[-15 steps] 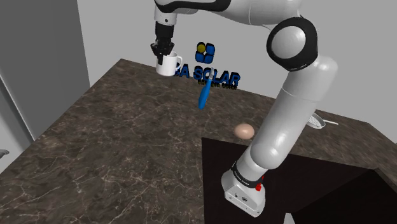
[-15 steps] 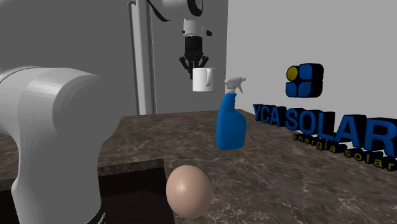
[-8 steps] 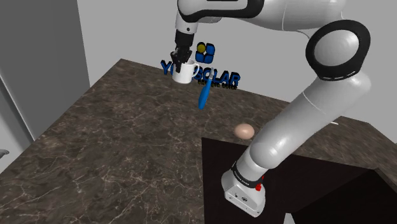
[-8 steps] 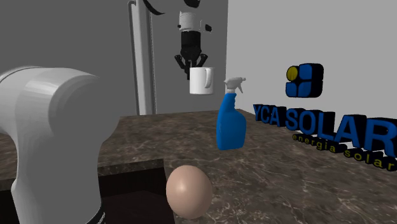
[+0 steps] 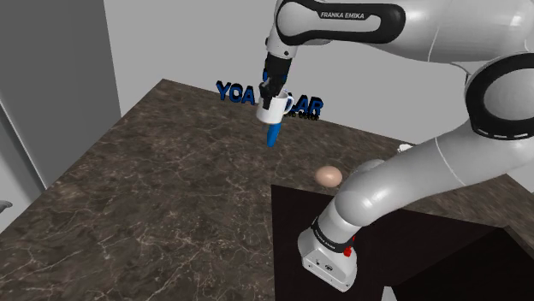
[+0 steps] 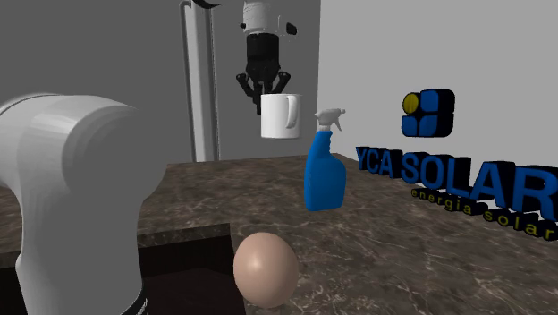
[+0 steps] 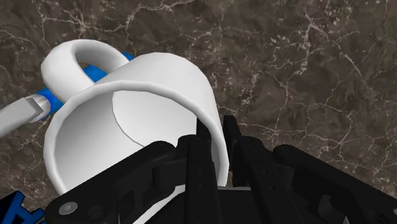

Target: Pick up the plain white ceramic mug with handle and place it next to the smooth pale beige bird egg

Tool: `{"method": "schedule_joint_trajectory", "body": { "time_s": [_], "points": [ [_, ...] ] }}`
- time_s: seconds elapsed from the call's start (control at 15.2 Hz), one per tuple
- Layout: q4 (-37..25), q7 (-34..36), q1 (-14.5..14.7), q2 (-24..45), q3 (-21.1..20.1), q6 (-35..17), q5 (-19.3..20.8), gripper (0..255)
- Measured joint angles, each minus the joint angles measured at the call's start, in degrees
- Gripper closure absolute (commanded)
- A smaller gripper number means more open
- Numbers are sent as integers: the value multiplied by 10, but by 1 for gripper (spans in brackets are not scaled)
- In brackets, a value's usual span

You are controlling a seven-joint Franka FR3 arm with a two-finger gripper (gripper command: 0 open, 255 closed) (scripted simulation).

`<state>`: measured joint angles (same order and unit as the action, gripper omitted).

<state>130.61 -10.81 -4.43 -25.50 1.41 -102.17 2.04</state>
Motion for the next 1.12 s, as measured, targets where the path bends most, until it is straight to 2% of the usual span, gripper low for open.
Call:
{"method": "schedule_joint_trajectory", "body": {
  "time_s": [0.53,1.12],
  "points": [
    [125,-42,-24,-175,32,48,27,255],
    [198,-46,-30,-193,40,-6,35,255]
  ]
}}
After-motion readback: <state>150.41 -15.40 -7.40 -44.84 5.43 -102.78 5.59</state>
